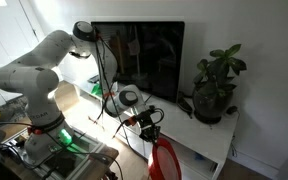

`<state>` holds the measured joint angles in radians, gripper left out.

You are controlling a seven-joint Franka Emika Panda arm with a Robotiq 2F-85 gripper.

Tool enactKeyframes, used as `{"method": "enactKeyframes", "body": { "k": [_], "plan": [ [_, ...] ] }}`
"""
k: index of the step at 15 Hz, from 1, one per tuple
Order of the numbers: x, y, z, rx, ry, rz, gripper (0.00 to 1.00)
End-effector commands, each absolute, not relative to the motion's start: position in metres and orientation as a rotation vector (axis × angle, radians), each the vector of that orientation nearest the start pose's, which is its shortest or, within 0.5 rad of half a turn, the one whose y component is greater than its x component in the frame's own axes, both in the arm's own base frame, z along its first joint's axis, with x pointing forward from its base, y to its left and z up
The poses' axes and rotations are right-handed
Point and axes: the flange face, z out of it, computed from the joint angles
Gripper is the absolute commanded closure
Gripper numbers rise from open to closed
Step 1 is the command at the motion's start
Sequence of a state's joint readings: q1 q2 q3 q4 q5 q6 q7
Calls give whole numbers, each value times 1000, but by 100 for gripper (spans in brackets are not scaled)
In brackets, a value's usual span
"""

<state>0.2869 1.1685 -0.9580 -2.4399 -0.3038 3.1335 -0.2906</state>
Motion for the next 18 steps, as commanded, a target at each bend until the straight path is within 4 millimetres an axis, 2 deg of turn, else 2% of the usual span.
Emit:
{"method": "enactKeyframes", "body": {
  "k": [1, 8, 10, 13, 18],
  "plan": [
    [273, -328, 97, 2267, 334, -686, 99],
    [298, -280, 157, 2091, 420, -476, 99],
    [307, -261, 160, 2088, 478, -393, 99],
    [320, -240, 154, 2068, 511, -266, 99],
    [340, -224, 138, 2075, 515, -37, 99]
  ]
}}
